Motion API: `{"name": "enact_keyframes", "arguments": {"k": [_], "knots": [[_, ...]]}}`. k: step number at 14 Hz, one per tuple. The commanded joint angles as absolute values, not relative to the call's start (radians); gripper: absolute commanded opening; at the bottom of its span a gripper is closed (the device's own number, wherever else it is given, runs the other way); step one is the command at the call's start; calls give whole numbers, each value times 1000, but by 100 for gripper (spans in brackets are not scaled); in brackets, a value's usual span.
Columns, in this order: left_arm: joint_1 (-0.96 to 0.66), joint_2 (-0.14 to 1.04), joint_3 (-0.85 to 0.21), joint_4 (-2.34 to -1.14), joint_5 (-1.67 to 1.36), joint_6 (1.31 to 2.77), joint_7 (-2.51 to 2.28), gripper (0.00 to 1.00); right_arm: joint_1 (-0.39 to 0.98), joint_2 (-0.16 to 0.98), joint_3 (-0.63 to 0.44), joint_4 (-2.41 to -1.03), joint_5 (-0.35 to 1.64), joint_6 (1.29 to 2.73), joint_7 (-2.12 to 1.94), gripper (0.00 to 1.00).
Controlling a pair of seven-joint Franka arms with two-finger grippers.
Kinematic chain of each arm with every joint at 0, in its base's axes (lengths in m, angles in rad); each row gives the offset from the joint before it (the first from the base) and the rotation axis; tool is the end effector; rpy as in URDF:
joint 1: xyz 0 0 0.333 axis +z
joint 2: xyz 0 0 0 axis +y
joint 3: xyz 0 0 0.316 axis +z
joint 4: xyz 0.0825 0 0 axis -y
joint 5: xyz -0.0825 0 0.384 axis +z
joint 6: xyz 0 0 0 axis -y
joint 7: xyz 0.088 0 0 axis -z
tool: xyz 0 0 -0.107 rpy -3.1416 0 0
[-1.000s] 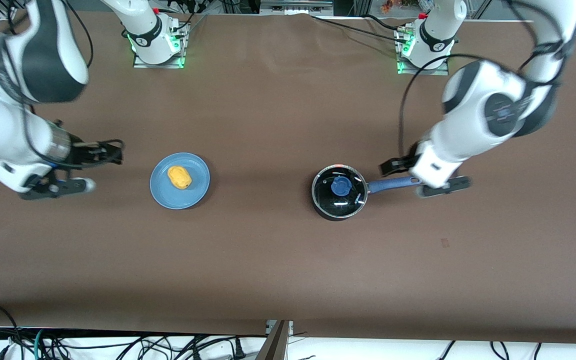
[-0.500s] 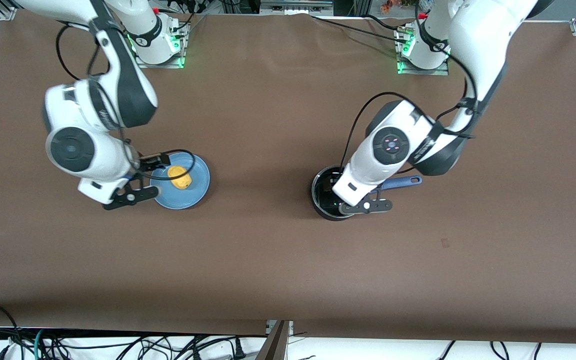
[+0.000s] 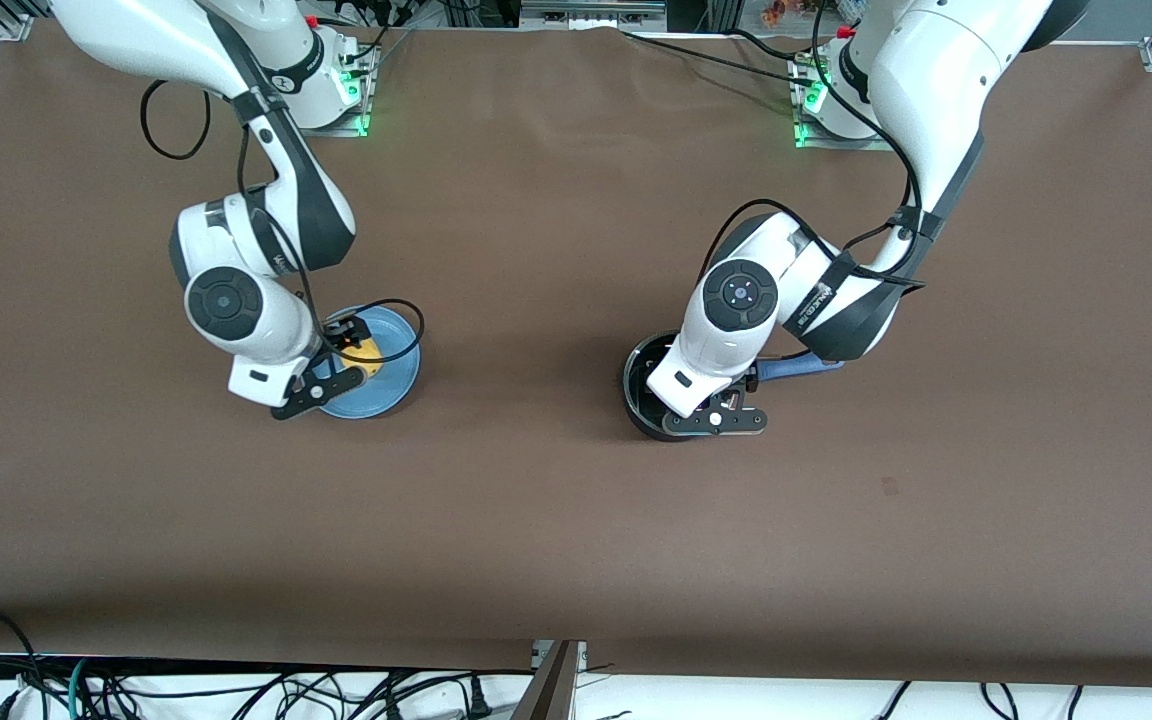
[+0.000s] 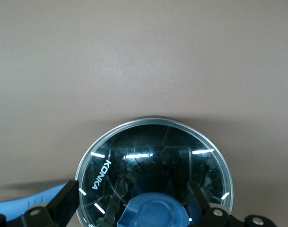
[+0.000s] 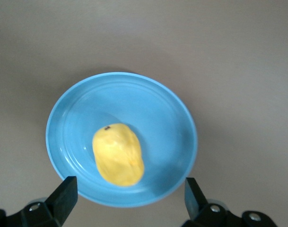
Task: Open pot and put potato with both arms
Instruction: 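Lower the left gripper onto the knob while the right gripper descends to the potato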
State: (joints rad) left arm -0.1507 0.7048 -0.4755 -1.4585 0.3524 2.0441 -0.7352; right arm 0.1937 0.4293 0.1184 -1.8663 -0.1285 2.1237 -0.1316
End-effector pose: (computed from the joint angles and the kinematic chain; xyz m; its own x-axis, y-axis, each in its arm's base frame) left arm 0.6204 -0.3489 0.2969 0.9992 0.0342 -0.0228 0.0335 -0.9991 -0.0276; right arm 0.5905 0.1806 0.2744 0.8588 0.4823 -0.1729 0.4933 -0.8695 0.0248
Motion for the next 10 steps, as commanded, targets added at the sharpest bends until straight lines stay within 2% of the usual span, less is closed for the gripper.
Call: {"name": "enact_keyframes", "arguments": {"k": [1, 5, 10], "knots": [[-178, 739, -468, -1431, 362, 2028, -726, 100, 186, 411, 144, -1992, -143, 2279, -176, 100], [-192, 752, -469, -1431, 360, 2028, -712, 100, 186, 463, 144, -1996, -149, 2362, -213, 100], [-187, 750, -471, -1433, 338, 2019, -644, 100, 173, 488, 141, -1996, -156, 2390, -302, 100]]}}
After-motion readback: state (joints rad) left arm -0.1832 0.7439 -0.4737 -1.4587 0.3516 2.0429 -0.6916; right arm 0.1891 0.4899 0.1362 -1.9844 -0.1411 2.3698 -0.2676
